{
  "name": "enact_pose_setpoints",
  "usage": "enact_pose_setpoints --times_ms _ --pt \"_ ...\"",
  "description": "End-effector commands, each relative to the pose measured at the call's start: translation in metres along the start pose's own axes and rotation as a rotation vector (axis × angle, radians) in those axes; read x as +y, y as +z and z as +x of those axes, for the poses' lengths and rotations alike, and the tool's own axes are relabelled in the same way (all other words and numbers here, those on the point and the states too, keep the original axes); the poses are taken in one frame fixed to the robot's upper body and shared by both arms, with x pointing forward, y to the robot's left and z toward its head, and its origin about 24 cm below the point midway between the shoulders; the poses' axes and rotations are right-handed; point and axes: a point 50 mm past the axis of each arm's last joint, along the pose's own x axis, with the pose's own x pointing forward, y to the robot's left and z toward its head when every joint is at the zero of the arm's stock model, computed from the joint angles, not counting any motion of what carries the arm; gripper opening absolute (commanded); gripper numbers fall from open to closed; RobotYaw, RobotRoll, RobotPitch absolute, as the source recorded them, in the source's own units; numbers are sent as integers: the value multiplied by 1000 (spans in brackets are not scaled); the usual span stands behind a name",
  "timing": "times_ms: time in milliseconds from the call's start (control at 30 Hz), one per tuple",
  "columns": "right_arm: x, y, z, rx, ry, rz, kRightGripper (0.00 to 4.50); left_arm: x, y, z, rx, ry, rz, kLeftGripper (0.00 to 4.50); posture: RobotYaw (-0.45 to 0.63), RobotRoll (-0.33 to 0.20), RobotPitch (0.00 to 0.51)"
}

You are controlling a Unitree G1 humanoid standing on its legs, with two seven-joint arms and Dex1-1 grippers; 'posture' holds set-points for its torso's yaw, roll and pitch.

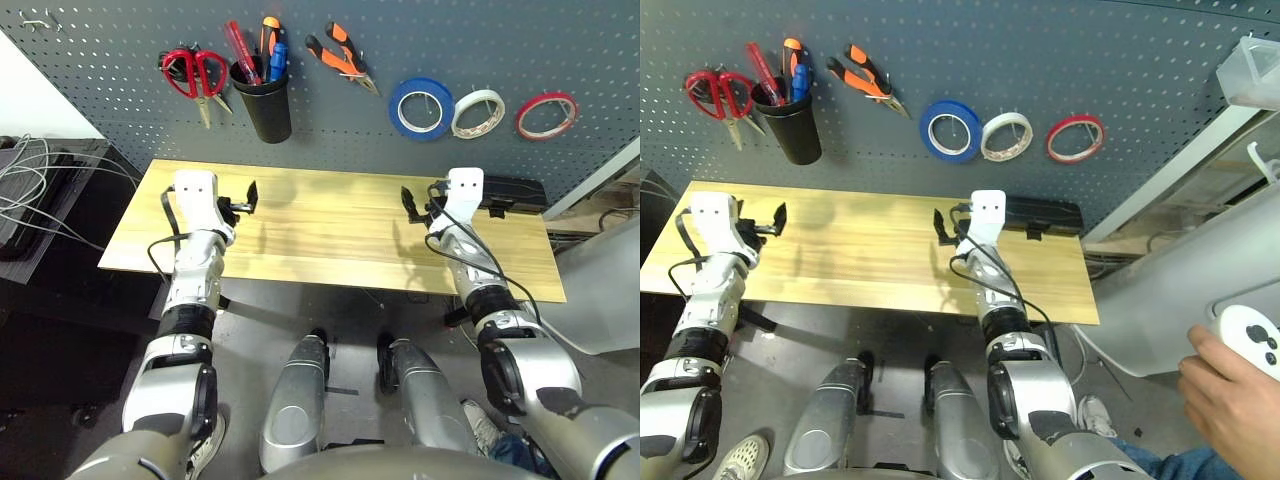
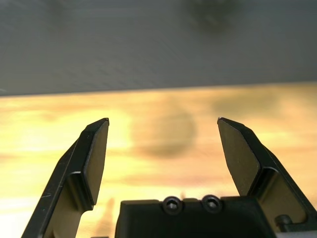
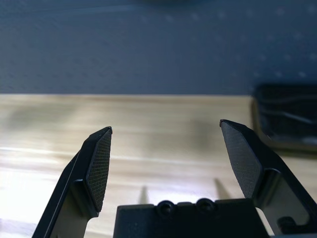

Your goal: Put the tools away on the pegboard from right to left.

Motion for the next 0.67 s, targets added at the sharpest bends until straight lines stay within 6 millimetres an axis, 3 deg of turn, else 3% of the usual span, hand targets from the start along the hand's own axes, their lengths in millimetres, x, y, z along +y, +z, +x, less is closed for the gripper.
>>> enact_pose_setpoints --times_ms 33,667 --pt "-9 -10 -4 34 -39 8 4500 -8 -18 -1 90 -17 -9 4469 71 0 242" --pt "-49 -14 -16 81 -91 -96 4500 -40 -41 9 219 -110 2 4469 -4 0 230"
